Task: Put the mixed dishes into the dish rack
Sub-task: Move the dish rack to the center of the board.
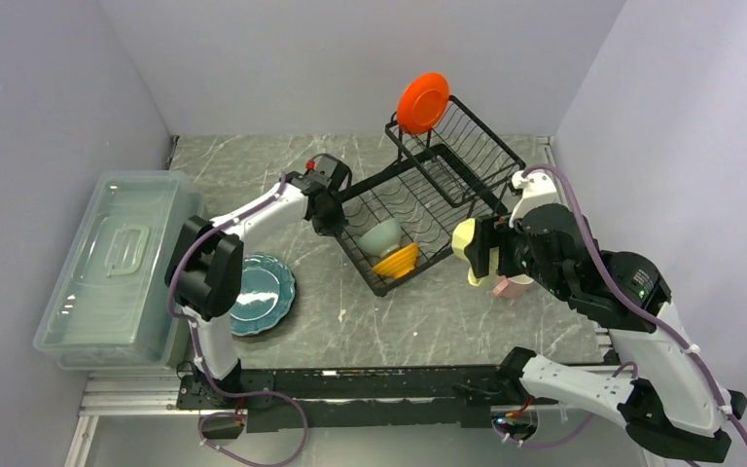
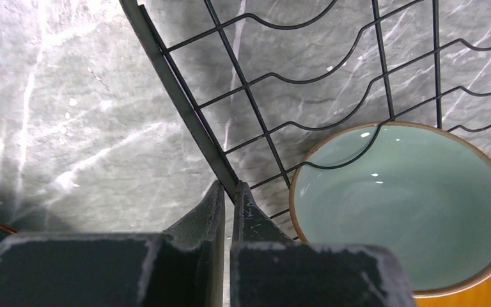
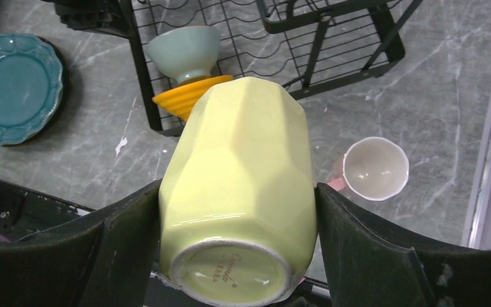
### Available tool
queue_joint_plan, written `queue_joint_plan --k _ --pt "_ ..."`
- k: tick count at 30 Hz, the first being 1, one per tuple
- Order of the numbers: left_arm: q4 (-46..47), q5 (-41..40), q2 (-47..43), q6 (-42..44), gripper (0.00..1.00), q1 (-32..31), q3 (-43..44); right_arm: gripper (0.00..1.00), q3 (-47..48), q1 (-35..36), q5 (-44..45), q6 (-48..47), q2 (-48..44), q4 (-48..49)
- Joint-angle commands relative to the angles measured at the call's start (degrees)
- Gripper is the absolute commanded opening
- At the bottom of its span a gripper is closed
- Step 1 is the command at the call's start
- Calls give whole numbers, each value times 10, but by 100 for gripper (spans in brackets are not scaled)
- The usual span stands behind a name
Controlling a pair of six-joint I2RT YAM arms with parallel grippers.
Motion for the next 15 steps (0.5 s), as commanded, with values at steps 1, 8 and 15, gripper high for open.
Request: queue_joint_plan --k 1,8,15 --pt "-52 21 -21 101 0 16 28 48 44 1 49 9 -1 14" --pt "-81 12 8 140 0 54 69 48 53 1 92 26 5 -22" --pt "-112 8 67 165 0 82 155 48 45 1 89 33 4 -25"
